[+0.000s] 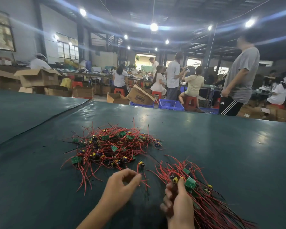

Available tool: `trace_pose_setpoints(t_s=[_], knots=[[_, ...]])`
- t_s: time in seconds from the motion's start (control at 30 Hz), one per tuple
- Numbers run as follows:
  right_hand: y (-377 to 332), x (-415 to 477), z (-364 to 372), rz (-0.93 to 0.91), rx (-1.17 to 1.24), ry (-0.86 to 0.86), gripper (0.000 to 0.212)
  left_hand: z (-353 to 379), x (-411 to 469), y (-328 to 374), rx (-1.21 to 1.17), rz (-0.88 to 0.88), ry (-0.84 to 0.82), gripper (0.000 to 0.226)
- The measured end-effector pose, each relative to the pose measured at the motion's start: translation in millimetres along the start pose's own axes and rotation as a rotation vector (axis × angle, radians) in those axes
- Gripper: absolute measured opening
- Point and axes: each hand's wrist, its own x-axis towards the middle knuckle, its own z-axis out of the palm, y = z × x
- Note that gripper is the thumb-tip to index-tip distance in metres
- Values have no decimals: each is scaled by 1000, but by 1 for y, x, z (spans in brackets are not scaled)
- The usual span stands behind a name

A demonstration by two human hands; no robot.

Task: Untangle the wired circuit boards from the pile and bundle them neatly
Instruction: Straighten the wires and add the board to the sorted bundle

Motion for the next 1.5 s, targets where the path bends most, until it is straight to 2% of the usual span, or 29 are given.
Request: trace_pose_setpoints(t_s=[0.07, 0.1, 0.2, 0.27, 0.43, 0.6, 0.77, 0.83, 0.97, 1.03, 1.17, 1.23, 1.33, 1.5], knots=[[-2, 1, -3, 17, 147, -11, 55, -11, 4, -13, 350, 148, 167, 3], [-3, 1, -3, 14, 187, -13, 55, -15, 6, -20, 483, 172, 194, 10], [-4, 0, -3, -24, 221, 6, 51, -23, 12, -40, 800, 61, 212, 42], [-4, 0, -3, -46, 233, 22, 51, -30, 16, -47, 884, 12, 238, 55], [-3, 0, -3, -64, 240, 14, 49, -38, 19, -51, 893, -60, 236, 66], [1, 3, -1, -147, 101, -26, 37, -45, 21, -46, 841, 23, 448, 77], [10, -3, 5, -284, -136, -102, 28, -47, 22, -59, 814, -35, 305, 75], [11, -4, 6, -316, -195, -119, 26, -48, 23, -60, 746, -40, 301, 69], [11, -5, 6, -328, -239, -121, 24, -53, 24, -60, 734, 7, 359, 32], [11, -5, 6, -321, -249, -123, 24, -54, 23, -60, 755, 5, 380, 22], [10, -6, 6, -313, -251, -124, 24, -52, 21, -56, 712, 37, 405, 20], [10, -7, 6, -316, -260, -128, 23, -51, 21, -56, 694, 107, 410, 9], [9, -9, 7, -314, -271, -139, 23, -54, 22, -58, 659, 215, 401, 34], [13, -12, 8, -338, -326, -177, 21, -45, 25, -57, 481, 318, 275, 25]])
